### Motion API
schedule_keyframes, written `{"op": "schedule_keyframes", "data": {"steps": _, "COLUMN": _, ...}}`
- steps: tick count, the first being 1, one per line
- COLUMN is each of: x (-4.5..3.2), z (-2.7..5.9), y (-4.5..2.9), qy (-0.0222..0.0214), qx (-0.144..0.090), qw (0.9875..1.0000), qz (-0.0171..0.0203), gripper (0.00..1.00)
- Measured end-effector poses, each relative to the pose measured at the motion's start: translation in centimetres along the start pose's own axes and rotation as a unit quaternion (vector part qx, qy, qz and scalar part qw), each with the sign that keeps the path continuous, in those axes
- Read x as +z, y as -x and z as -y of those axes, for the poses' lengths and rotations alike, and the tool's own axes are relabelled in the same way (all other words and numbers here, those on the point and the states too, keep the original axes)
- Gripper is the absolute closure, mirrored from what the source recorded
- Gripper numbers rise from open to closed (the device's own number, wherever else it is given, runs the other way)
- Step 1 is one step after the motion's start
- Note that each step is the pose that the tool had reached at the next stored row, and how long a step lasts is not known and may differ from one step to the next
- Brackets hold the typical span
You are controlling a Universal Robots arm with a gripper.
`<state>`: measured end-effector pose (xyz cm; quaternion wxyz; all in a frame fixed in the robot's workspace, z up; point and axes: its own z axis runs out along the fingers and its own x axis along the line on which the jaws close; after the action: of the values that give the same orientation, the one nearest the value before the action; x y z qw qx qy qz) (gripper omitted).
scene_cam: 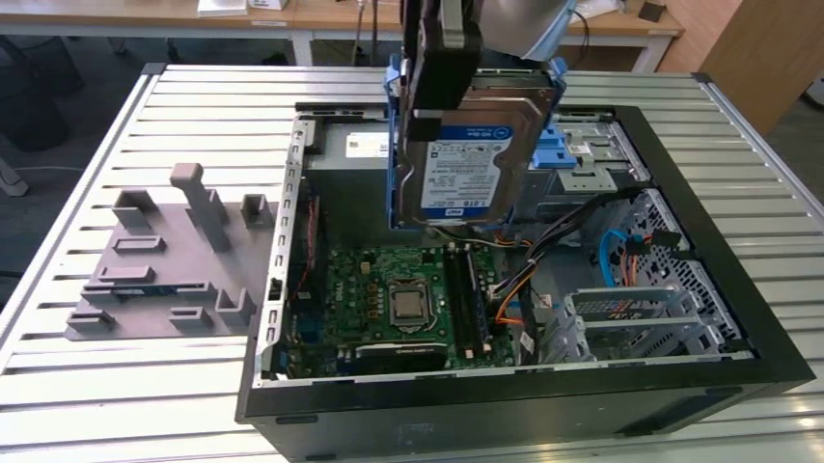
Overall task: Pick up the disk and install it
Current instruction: 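Insert the disk into the insertion slot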
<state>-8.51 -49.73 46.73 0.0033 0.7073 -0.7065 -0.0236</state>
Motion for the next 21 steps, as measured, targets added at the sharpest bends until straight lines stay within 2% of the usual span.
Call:
{"op": "schedule_keyframes", "data": {"steps": 11, "x": 0.06, "z": 2.07, "y": -0.64, "qy": 0.0000, "qx": 0.000, "qw": 1.0000, "qz": 0.0000, "gripper": 0.64}}
{"op": "schedule_keyframes", "data": {"steps": 15, "x": 0.11, "z": 2.29, "y": -1.03, "qy": 0.0000, "qx": 0.000, "qw": 1.0000, "qz": -0.0001, "gripper": 0.64}}
{"op": "schedule_keyframes", "data": {"steps": 21, "x": 0.17, "z": 2.33, "y": -2.39, "qy": 0.0000, "qx": 0.000, "qw": 1.0000, "qz": -0.0001, "gripper": 0.64}}
